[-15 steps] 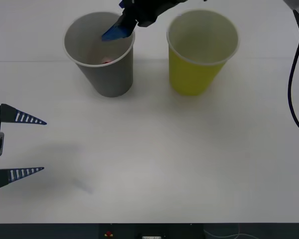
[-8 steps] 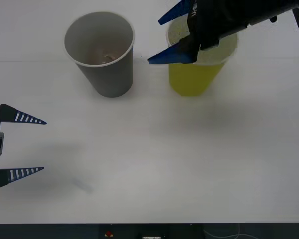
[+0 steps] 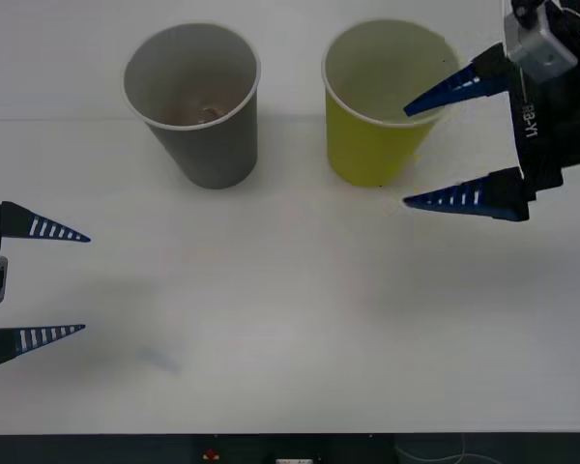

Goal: Put the can into the green bin and the plastic bottle into the gray bin

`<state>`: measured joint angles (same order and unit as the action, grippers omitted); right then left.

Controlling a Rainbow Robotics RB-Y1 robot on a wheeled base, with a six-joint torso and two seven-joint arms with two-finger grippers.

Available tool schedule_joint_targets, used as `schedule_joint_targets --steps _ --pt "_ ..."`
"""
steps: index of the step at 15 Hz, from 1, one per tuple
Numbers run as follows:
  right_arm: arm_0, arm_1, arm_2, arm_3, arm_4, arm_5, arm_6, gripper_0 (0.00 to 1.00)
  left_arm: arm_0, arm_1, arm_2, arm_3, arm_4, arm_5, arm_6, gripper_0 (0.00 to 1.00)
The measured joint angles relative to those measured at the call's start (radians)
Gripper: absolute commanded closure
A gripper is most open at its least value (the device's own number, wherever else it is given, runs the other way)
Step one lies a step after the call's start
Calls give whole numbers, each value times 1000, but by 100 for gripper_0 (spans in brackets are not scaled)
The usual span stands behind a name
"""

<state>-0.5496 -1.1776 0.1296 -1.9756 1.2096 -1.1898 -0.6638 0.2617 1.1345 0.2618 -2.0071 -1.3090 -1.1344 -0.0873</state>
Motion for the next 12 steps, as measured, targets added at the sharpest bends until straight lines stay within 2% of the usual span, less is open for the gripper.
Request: schedule_joint_targets --steps 7,12 --pt "360 -5 -323 -4 -61 -192 266 0 0 0 0 0 0 0 0 0" --pt "554 -5 -443 -3 -81 -221 434 0 0 0 0 0 0 0 0 0"
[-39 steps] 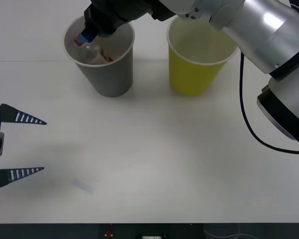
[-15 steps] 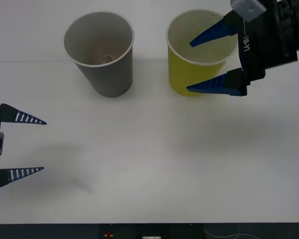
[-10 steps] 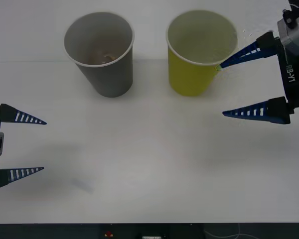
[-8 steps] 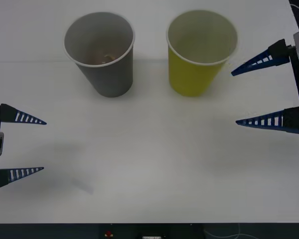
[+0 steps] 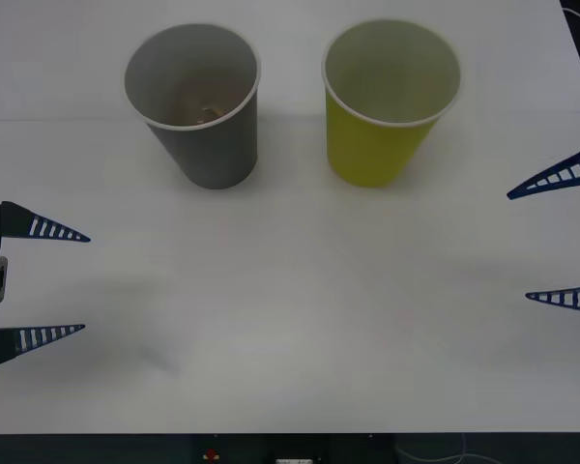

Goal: Put the can into the green bin and the plastic bottle into the gray bin

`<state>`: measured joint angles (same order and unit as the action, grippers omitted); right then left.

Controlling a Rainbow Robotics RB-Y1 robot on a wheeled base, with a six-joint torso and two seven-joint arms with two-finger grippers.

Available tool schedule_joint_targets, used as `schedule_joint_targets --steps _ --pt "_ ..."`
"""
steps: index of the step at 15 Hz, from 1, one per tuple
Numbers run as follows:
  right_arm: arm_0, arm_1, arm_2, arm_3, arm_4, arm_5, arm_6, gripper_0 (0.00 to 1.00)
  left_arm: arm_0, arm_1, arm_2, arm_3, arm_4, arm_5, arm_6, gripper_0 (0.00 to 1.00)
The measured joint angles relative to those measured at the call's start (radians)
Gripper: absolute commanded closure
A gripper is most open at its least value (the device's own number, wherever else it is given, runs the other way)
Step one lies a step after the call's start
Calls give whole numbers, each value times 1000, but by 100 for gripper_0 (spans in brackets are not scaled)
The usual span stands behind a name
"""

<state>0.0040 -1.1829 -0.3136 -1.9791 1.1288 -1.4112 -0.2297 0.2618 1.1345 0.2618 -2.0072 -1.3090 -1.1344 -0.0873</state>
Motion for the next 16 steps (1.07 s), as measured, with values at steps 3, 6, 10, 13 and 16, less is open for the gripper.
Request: schedule_joint_targets --steps 3,6,10,13,16 --pt "81 1 -30 22 -6 0 81 0 0 0 0 0 0 0 0 0" --pt "106 2 -32 64 -5 -2 145 0 0 0 0 0 0 0 0 0" --pt "109 2 -32 97 30 -10 158 0 0 0 0 0 0 0 0 0" --pt "110 1 -32 120 36 -11 158 0 0 0 0 0 0 0 0 0" --pt "110 0 -32 124 37 -11 158 0 0 0 0 0 0 0 0 0"
